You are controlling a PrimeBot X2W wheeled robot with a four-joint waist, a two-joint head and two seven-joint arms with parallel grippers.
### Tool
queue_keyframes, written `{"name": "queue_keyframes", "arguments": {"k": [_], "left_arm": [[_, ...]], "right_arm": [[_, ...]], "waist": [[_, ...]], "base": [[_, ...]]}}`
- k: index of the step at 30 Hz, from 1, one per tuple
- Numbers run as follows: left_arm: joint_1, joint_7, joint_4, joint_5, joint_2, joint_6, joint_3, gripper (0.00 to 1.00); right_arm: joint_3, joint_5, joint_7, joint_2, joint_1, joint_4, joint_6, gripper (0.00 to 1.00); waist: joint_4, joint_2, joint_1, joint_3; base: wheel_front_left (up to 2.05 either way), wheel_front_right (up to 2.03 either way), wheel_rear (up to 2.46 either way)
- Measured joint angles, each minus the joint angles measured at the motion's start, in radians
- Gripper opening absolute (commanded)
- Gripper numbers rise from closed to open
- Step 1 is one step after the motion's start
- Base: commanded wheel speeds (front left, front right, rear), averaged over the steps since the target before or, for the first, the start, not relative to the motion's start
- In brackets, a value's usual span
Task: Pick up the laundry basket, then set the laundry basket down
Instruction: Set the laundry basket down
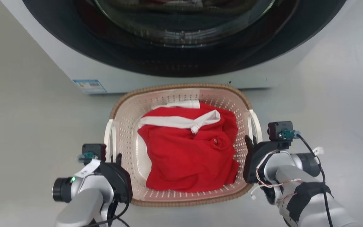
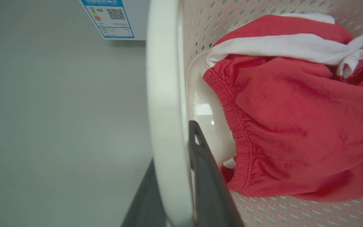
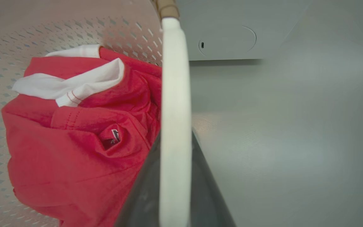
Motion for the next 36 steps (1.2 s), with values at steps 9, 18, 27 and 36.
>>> {"name": "queue_keyframes", "arguments": {"k": [9, 18, 27, 36], "left_arm": [[-0.082, -0.01, -0.003, 0.012, 0.003, 0.006, 0.0, 0.0], [-0.173, -0.018, -0.01, 0.021, 0.008, 0.013, 0.002, 0.0], [-0.248, -0.043, -0.013, 0.029, 0.015, 0.013, 0.007, 0.0], [-0.27, -0.063, 0.0, 0.032, 0.011, 0.011, 0.006, 0.0]], "right_arm": [[-0.006, -0.017, -0.02, -0.001, -0.076, 0.02, 0.004, 0.0], [-0.011, -0.027, -0.04, -0.007, -0.175, 0.03, 0.009, 0.0], [-0.014, -0.037, -0.07, -0.009, -0.246, 0.044, 0.013, 0.0], [-0.011, -0.044, -0.095, -0.007, -0.255, 0.065, 0.026, 0.0]], "waist": [[0.007, 0.0, -0.0001, 0.133], [0.01, 0.0, -0.0001, 0.267], [0.012, 0.0, -0.0001, 0.392], [0.018, 0.0, -0.0001, 0.448]], "base": [[0.0, 0.0, 0.0], [0.0, 0.0, 0.0], [0.0, 0.0, 0.0], [0.0, 0.0, 0.0]]}}
